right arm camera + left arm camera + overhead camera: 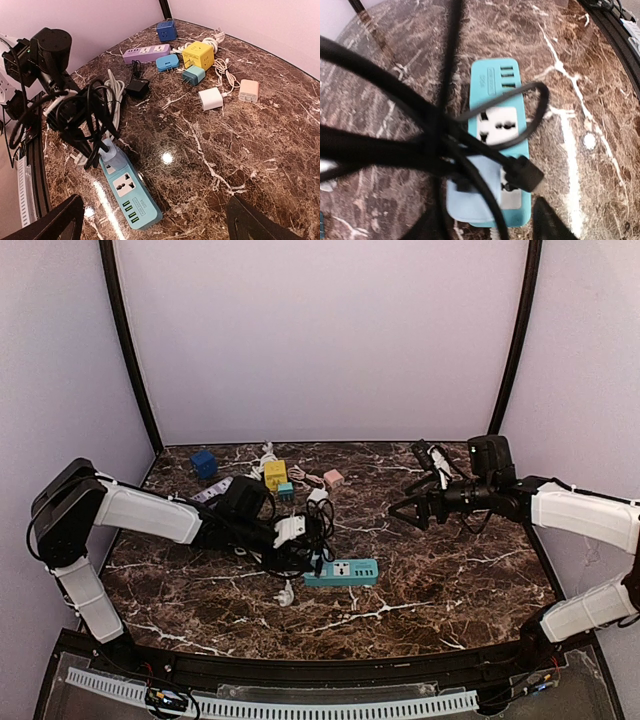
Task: Insert the plug
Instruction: Insert the plug into the socket, then pick up the plug from the center of the board, then adjust the socket at the center of the board.
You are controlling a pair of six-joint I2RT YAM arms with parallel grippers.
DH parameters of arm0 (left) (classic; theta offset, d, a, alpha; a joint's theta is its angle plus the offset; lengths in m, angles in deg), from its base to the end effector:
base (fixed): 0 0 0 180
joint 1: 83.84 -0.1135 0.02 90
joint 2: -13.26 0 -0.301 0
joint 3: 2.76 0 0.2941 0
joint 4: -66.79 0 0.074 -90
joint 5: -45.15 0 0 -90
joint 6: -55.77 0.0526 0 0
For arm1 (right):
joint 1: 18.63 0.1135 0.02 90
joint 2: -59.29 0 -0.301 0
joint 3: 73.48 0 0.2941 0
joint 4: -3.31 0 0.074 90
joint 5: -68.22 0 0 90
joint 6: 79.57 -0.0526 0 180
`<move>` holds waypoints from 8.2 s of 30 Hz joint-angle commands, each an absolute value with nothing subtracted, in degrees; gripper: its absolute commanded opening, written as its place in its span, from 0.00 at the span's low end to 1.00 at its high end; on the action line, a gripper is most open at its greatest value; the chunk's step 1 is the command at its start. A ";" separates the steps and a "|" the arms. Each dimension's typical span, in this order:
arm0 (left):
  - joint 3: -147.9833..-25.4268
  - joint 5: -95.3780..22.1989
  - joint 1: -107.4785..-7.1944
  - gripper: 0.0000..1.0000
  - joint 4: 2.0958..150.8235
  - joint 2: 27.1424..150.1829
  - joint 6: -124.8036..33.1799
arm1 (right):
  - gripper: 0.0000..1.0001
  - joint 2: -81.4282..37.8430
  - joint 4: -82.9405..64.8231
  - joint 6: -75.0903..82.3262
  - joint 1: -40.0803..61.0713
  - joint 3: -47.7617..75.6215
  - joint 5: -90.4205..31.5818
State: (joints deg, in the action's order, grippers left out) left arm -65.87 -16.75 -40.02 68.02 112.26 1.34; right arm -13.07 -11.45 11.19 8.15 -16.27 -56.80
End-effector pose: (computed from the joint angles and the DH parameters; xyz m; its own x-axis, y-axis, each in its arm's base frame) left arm 0.2724 -0.2958 0.1657 0.1587 0.5588 -0.8139 0.9705 0.0631 0.2326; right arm 0.2669 0.1685 0.2651 -0.4343 -0.2314 -0.8705 -0.8189 0.5040 0.2746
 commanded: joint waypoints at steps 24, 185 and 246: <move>-76.06 -18.50 -54.55 0.99 103.26 92.63 -12.55 | 0.99 -9.45 -15.28 2.28 8.88 -5.86 -46.10; -83.60 5.68 -52.79 0.99 83.49 102.53 2.42 | 0.00 -28.05 -45.20 -29.08 29.95 31.44 -13.00; -47.71 -25.72 -37.04 0.70 42.03 112.52 -20.22 | 0.00 -18.43 -39.69 -42.05 42.17 0.31 -6.44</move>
